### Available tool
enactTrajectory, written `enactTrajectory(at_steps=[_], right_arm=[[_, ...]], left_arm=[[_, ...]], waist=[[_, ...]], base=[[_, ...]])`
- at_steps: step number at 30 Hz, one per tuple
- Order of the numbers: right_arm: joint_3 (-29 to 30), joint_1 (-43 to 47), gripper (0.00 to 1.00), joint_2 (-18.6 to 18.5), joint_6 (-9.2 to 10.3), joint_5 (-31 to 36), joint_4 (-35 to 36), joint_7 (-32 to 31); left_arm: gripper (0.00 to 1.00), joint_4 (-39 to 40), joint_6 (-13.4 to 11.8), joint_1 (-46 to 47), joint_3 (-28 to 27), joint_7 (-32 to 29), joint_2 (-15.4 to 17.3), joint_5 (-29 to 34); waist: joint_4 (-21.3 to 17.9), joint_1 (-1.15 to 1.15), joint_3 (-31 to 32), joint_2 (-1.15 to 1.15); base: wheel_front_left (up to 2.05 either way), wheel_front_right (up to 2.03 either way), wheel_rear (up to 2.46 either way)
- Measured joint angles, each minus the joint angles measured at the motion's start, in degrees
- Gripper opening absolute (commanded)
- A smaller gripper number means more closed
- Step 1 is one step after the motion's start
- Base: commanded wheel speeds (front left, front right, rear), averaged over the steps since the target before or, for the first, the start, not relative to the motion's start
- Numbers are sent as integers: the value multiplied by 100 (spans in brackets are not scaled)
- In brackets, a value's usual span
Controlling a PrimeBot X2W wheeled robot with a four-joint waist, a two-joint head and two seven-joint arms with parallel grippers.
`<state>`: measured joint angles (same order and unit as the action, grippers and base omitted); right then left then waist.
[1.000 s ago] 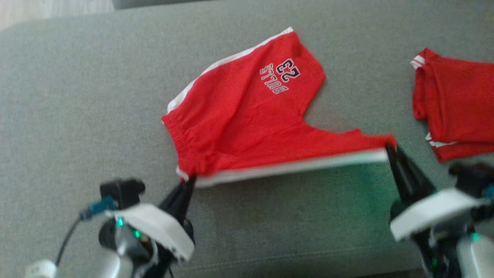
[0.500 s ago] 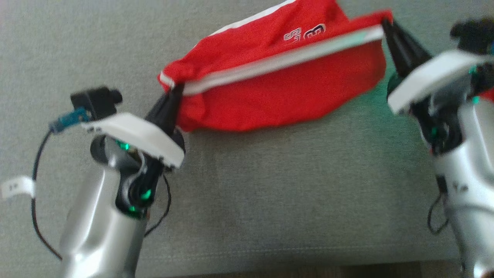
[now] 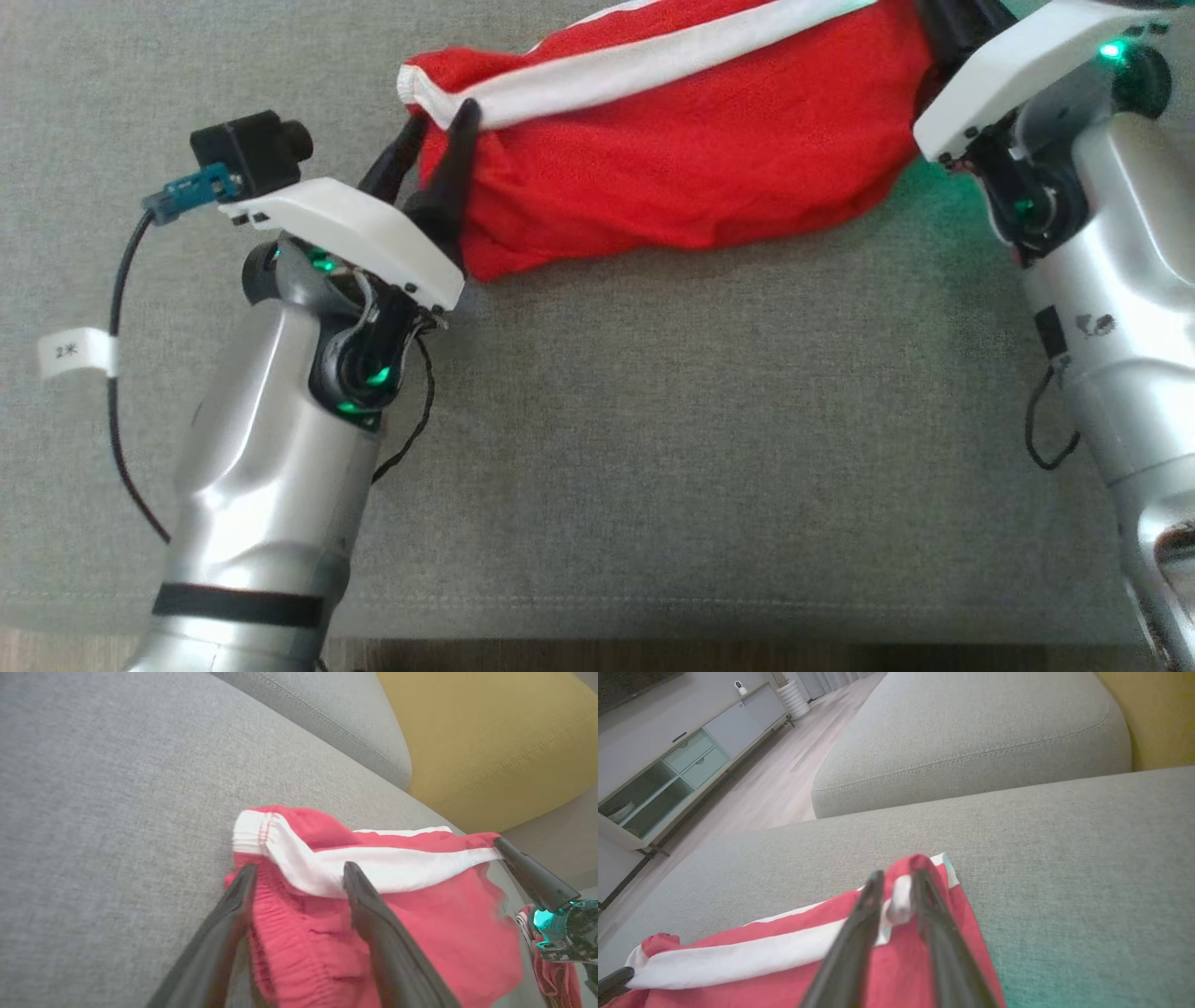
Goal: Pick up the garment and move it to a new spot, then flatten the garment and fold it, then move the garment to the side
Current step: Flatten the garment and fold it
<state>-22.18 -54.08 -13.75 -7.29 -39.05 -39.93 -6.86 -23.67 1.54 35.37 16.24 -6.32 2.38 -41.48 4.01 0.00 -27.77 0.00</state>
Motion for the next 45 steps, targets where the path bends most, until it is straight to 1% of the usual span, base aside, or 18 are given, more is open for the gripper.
enactTrajectory(at_steps=[5,9,10,12,14,17,20,22,25,29,32,35,39,45], right_arm=[[-391,-64,100,-26,0,-69,-156,824],[-575,-34,100,-226,0,115,-149,1677],[-575,-34,100,-226,0,115,-149,1677],[-567,61,100,-330,0,258,-55,1935],[-498,279,100,-386,0,446,116,2058],[-247,804,100,-420,0,721,500,2117],[132,1430,100,-469,0,1016,937,2124],[365,1850,100,-456,0,1218,1262,2125],[664,2452,100,-341,0,1448,1715,2123],[976,3195,100,-131,0,1695,2317,1922],[1190,3666,100,12,0,1873,2738,1704],[1366,4044,100,135,0,2005,3084,1512],[1506,4327,100,277,0,2131,3390,1304],[1582,4411,100,368,0,2199,3641,1110]], left_arm=[[100,-183,-19,34,159,505,-33,153],[100,-163,-272,-48,226,1083,2,603],[100,-163,-272,-48,226,1083,2,603],[100,-19,-452,-211,291,1376,94,881],[100,130,-673,-476,325,1618,178,1104],[100,469,-979,-960,325,1857,332,1399],[100,915,-1268,-1343,313,2007,478,1730],[100,1185,-1421,-1512,293,2040,549,1935],[100,1505,-1562,-1750,252,2061,676,2209],[100,1711,-1650,-2137,209,2063,824,2450],[100,1822,-1720,-2401,215,2063,842,2587],[100,1882,-1728,-2587,216,2063,838,2632],[100,1894,-1769,-2708,212,2063,829,2687],[100,1912,-1763,-2707,191,2063,824,2771]], waist=[[-9,0,25,0],[-41,0,127,0],[-41,0,127,0],[-77,0,211,0],[-119,0,306,0],[-196,0,463,0],[-278,0,626,0],[-336,0,729,0],[-425,0,873,0],[-541,0,1045,0],[-613,0,1149,0],[-675,0,1227,0],[-718,0,1283,0],[-738,0,1318,0]], base=[[0,0,0],[0,0,0],[0,0,0],[0,0,0],[0,0,0],[0,0,0],[0,0,0],[0,0,0],[0,0,0],[0,0,0],[0,0,0],[0,0,0],[0,0,0],[0,0,0]])
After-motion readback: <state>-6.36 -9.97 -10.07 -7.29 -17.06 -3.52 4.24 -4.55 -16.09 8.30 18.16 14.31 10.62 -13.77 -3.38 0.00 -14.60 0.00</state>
